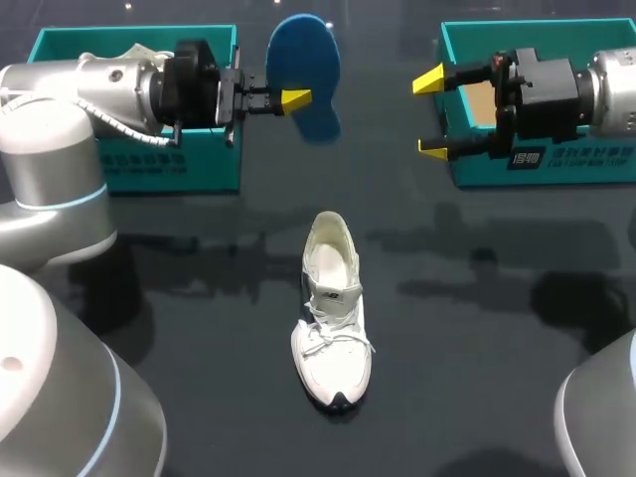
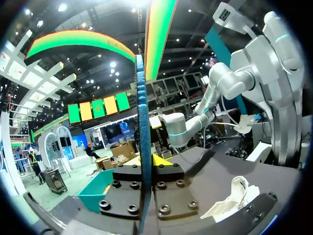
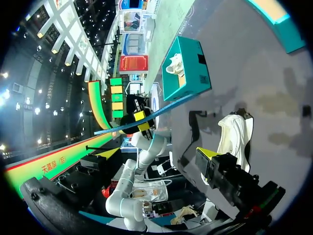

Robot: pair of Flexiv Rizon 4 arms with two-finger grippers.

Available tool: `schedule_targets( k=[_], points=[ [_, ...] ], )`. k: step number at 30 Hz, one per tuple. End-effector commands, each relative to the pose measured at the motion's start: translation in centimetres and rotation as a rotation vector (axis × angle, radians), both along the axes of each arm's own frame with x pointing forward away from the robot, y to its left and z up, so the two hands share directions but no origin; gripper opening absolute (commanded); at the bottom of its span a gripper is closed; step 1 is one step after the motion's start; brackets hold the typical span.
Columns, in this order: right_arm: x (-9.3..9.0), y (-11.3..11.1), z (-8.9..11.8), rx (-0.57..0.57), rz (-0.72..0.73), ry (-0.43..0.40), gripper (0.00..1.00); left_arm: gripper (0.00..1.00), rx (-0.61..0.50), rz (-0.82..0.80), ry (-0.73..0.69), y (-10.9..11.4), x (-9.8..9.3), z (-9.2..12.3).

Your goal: Take the shoe out of the shoebox, open the shoe tongue, remove and reinsert the insole, then place the shoe into the shoebox

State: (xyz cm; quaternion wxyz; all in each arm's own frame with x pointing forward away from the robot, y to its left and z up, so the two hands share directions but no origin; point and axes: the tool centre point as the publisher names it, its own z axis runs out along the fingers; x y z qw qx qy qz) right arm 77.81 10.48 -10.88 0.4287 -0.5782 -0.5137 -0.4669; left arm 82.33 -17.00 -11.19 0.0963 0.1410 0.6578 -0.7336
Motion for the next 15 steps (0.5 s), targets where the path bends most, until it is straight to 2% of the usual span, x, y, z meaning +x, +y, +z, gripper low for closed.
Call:
schedule_targets(
  k=[1, 6, 8, 9, 15],
  points=[
    [0.0, 0.1, 0.0, -0.004, -0.001, 0.001, 1.00, 0.00, -0.014, -0.027, -0.142, 0.3, 0.2, -0.1],
    [0.0, 0.1, 0.0, -0.004, -0.001, 0.001, 1.00, 0.00, -0.015, -0.074, -0.590, 0.2, -0.7, -0.5],
    [0.0, 0.1, 0.0, -0.004, -0.001, 0.001, 1.00, 0.00, 0.050, -0.092, -0.824, -0.1, -1.2, -1.0],
    [0.0, 0.1, 0.0, -0.004, -0.001, 0.001, 1.00, 0.00, 0.079, -0.086, -0.871, -0.2, -1.3, -1.1],
    [0.0, 0.1, 0.0, -0.004, -0.001, 0.001, 1.00, 0.00, 0.079, -0.086, -0.871, -0.2, -1.3, -1.1]
  ],
)
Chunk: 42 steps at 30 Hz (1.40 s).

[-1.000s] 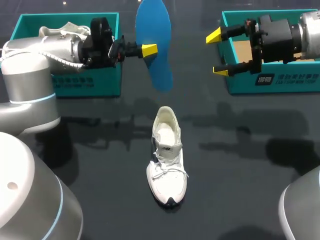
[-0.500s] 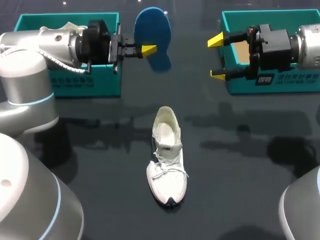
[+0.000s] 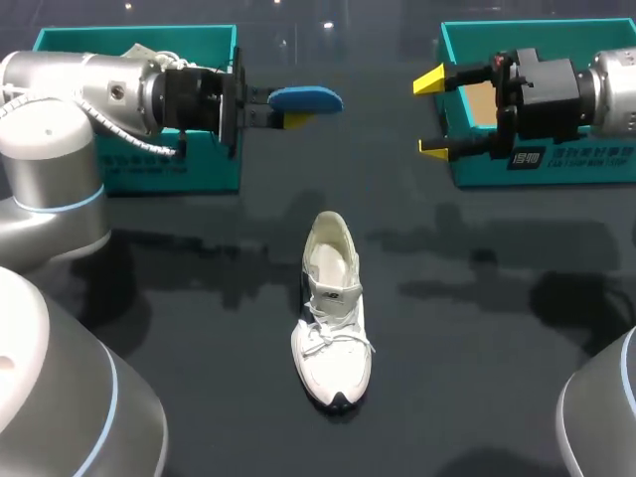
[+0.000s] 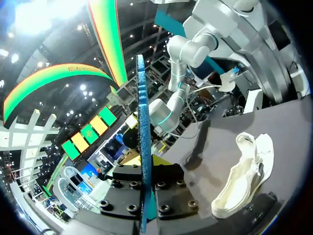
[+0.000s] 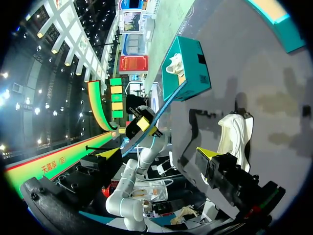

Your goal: Take the shoe out of the shoebox, open the shoe tongue, remove and reinsert the insole, then place the shoe into the shoebox

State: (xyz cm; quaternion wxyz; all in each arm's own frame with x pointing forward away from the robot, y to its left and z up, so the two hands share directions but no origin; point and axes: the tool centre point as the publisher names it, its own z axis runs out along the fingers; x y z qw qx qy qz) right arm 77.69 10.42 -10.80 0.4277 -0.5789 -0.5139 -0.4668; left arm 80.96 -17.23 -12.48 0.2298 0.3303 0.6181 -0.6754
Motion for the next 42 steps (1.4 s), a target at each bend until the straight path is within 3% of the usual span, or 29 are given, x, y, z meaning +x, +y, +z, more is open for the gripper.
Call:
schedule_targets(
  k=[1, 4, 6, 14, 17, 25, 34, 42],
  points=[
    [0.1, 0.2, -0.1, -0.002, 0.000, 0.001, 1.00, 0.00, 0.056, -0.022, -0.390, 0.0, 0.1, 0.2],
    [0.1, 0.2, -0.1, -0.002, 0.000, 0.001, 1.00, 0.00, 0.056, -0.022, -0.390, 0.0, 0.1, 0.2],
    [0.1, 0.2, -0.1, -0.002, 0.000, 0.001, 1.00, 0.00, 0.093, 0.003, -0.483, -0.2, 0.2, 0.0],
    [0.1, 0.2, -0.1, -0.002, 0.000, 0.001, 1.00, 0.00, 0.057, 0.048, -0.685, -0.7, 0.1, -0.6],
    [0.1, 0.2, -0.1, -0.002, 0.000, 0.001, 1.00, 0.00, 0.090, 0.143, -0.868, -0.3, -0.4, 0.1],
    [0.1, 0.2, -0.1, -0.002, 0.000, 0.001, 1.00, 0.00, 0.104, 0.130, -0.837, -0.8, 0.0, -0.4],
    [-0.5, 3.6, -0.8, 0.037, 0.030, -0.067, 1.00, 0.00, 0.075, 0.126, -0.782, -1.5, 0.8, -0.7],
    [-0.6, 4.7, -1.8, 0.019, 0.031, -0.027, 1.00, 0.00, 0.050, 0.130, -0.804, -1.9, 1.2, -0.6]
  ],
)
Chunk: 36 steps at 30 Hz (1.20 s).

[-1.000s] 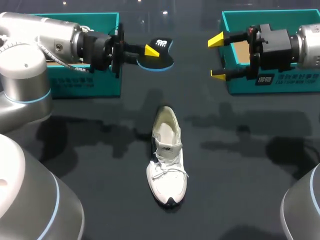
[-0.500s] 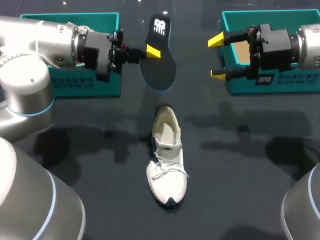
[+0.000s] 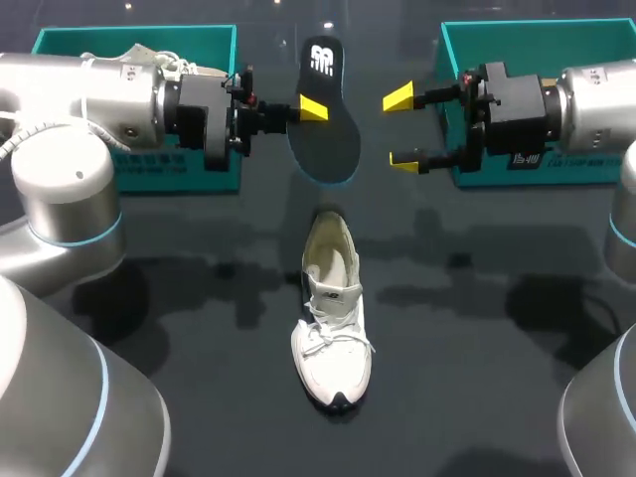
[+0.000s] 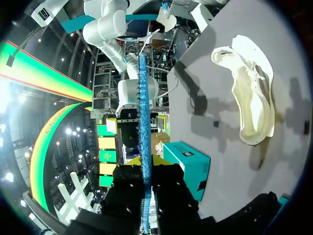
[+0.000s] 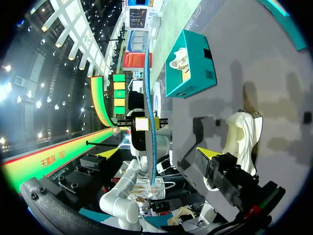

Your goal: Take the shoe out of the shoebox, open the shoe tongue, remove and reinsert the insole, then place the shoe into the shoebox

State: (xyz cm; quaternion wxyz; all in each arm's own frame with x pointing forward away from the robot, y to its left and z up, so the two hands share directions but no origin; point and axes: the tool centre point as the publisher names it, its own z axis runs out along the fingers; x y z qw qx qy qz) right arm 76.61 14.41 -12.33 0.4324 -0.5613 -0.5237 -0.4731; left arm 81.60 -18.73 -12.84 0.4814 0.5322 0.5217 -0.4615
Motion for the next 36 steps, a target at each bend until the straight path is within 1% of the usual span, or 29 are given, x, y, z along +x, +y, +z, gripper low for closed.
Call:
schedule_targets(
  k=[1, 8, 15, 20, 21, 22, 24, 26, 28, 31, 32, 33, 36],
  points=[
    [0.5, 0.7, -0.2, 0.001, 0.003, 0.000, 1.00, 0.00, -0.017, -0.005, -0.018, -0.4, 0.6, -0.2],
    [0.5, 0.7, -0.2, 0.001, 0.003, 0.000, 1.00, 0.00, -0.035, 0.011, -0.041, -0.9, 0.9, -0.7],
    [0.1, 2.1, -1.0, 0.005, 0.032, -0.040, 1.00, 0.00, -0.055, -0.008, -0.019, -1.6, 1.1, -0.8],
    [0.2, 3.1, -1.0, -0.002, 0.085, -0.076, 1.00, 0.00, -0.049, -0.020, -0.021, -1.8, 0.9, -0.8],
    [0.2, 3.3, -1.0, -0.001, 0.087, -0.078, 0.95, 0.00, -0.048, -0.021, -0.021, -1.8, 0.9, -0.9],
    [0.3, 3.5, -1.1, 0.003, 0.099, -0.082, 0.93, 0.00, -0.046, -0.021, -0.020, -1.9, 0.9, -0.9],
    [0.4, 3.7, -1.3, 0.006, 0.099, -0.083, 0.85, 0.00, -0.044, -0.022, -0.018, -1.9, 0.9, -1.0],
    [0.6, 4.0, -1.4, 0.009, 0.102, -0.085, 0.80, 0.00, -0.039, -0.021, -0.022, -1.9, 0.7, -1.1],
    [0.8, 4.3, -1.4, 0.011, 0.105, -0.087, 0.70, 0.00, -0.038, -0.022, -0.026, -1.9, 0.6, -1.1],
    [0.9, 4.7, -1.4, 0.009, 0.110, -0.090, 0.63, 0.00, -0.037, -0.022, -0.030, -1.9, 0.5, -1.1],
    [0.9, 4.8, -1.3, 0.009, 0.111, -0.092, 0.55, 0.00, -0.037, -0.020, -0.033, -1.8, 0.5, -1.1],
    [1.0, 4.8, -1.3, 0.009, 0.112, -0.093, 0.49, 0.00, -0.037, -0.018, -0.035, -1.8, 0.5, -1.1],
    [1.0, 5.0, -1.3, 0.013, 0.115, -0.095, 0.48, 0.00, -0.033, -0.007, -0.047, -1.8, 0.4, -1.1]
  ],
)
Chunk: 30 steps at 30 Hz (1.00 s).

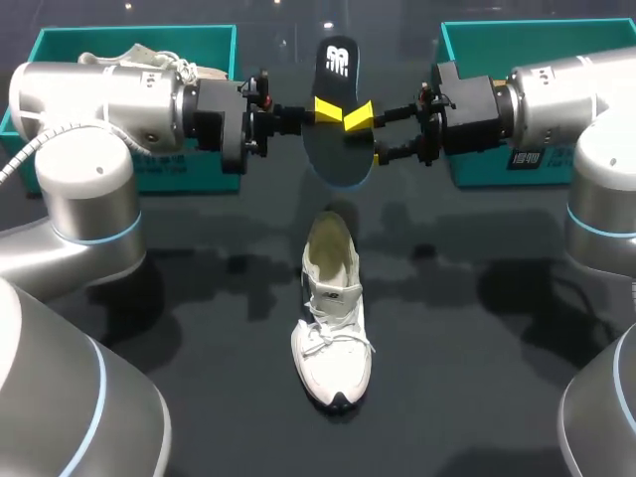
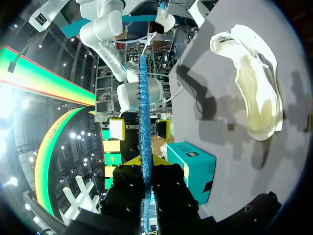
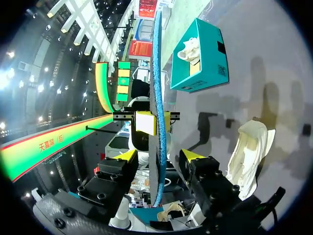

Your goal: Take the shoe out of the shoebox, open the shoe tongue, remove and reinsert the insole, then place the shoe into the shoebox

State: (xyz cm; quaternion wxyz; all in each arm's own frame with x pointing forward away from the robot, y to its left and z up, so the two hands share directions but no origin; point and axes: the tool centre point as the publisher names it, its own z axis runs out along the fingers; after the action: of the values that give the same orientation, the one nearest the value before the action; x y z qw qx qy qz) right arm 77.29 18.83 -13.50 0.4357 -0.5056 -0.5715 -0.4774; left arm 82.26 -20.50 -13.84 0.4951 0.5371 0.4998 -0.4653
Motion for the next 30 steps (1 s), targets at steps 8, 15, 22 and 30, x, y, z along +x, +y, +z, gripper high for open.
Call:
schedule_targets(
  k=[8, 15, 22, 30],
  points=[
    [0.13, 0.79, -0.42, 0.008, 0.000, 0.004, 0.40, 0.00, 0.005, 0.028, -0.027, -0.16, -0.43, -0.21],
    [-0.22, 0.83, -0.52, 0.011, 0.000, 0.003, 0.30, 0.00, 0.002, 0.036, -0.033, -0.07, -0.32, -0.17],
    [-0.32, 0.85, -0.62, 0.013, -0.005, 0.006, 0.15, 0.00, 0.004, 0.037, -0.037, -0.06, -0.35, -0.17],
    [-0.11, 0.94, -0.63, 0.010, -0.005, 0.006, 0.00, 0.00, 0.011, 0.031, -0.033, -0.09, -0.45, -0.34]
  ],
)
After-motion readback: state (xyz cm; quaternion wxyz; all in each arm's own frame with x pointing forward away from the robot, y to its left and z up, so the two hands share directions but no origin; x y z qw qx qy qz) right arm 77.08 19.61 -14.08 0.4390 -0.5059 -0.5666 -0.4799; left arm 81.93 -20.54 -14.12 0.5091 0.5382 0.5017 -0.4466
